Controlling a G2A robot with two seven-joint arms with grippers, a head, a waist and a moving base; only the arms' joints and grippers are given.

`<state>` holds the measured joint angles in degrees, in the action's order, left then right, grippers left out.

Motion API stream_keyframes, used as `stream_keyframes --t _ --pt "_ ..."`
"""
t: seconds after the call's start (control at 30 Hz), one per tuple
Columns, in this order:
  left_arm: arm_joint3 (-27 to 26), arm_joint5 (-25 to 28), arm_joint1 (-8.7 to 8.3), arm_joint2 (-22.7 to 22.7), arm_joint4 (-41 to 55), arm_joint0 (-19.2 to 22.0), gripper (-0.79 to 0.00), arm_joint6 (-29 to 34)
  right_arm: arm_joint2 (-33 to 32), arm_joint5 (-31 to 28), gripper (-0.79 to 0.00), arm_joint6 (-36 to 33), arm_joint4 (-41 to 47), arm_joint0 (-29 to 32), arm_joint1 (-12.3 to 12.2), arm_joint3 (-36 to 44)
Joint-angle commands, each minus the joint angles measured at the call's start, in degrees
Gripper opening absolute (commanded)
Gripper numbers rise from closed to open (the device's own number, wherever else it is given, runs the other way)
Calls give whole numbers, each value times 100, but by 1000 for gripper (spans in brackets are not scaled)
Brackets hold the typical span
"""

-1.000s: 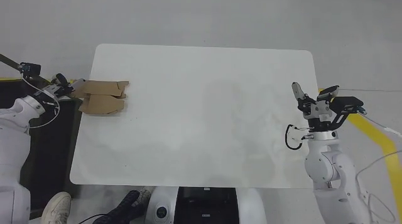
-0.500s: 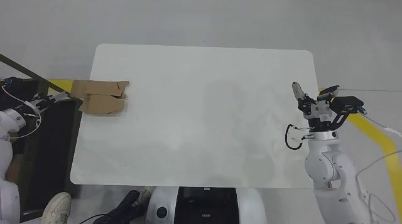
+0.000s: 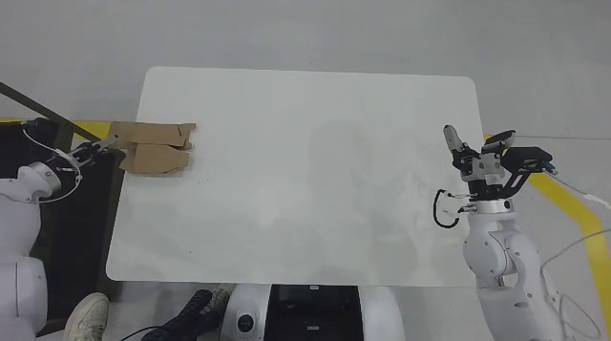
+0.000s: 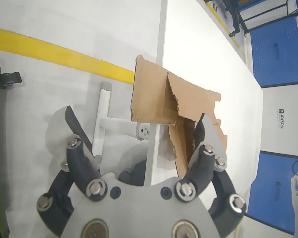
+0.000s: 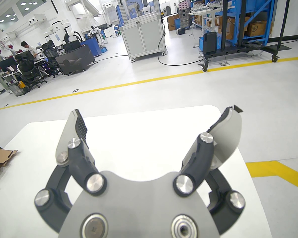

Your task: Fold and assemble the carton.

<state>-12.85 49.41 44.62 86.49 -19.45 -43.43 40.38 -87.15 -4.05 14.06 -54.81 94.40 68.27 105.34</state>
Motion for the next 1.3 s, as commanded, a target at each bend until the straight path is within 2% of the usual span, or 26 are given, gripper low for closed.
stream_keyframes --t 0.0,0.23,0.3,0.33,0.43,0.5,0.67,0.9,1.0,1.1,1.13,1.23,1.27 --pt "42 -108 54 -16 120 76 0 59 0 0 0 0 0 0 0 0" --pt "112 -335 179 -143 156 181 0 67 0 0 0 0 0 0 0 0" --pt "139 -367 201 -156 197 205 -74 90 0 0 0 0 0 0 0 0" --pt "152 -370 211 -154 239 218 -151 125 0 0 0 0 0 0 0 0" --pt "189 -393 236 -129 407 260 -299 255 0 0 0 0 0 0 0 0" --pt "200 -414 244 -115 489 277 -332 289 0 0 0 0 0 0 0 0" --pt "183 -463 267 -142 543 295 -342 349 0 0 0 0 0 0 0 0" --pt "211 -456 296 -48 966 345 -493 645 0 0 0 0 0 0 0 0" --pt "206 -387 290 21 1214 368 -465 958 0 0 0 0 0 0 0 0" --pt "170 -322 270 59 1355 383 -496 1179 0 0 0 0 0 0 0 0" --pt "159 -313 266 63 1383 387 -526 1226 0 0 0 0 0 0 0 0" --pt "117 -261 267 70 1476 407 -739 1344 0 0 0 0 0 0 0 0" --pt "110 -239 269 80 1532 416 -785 1407 0 0 0 0 0 0 0 0"
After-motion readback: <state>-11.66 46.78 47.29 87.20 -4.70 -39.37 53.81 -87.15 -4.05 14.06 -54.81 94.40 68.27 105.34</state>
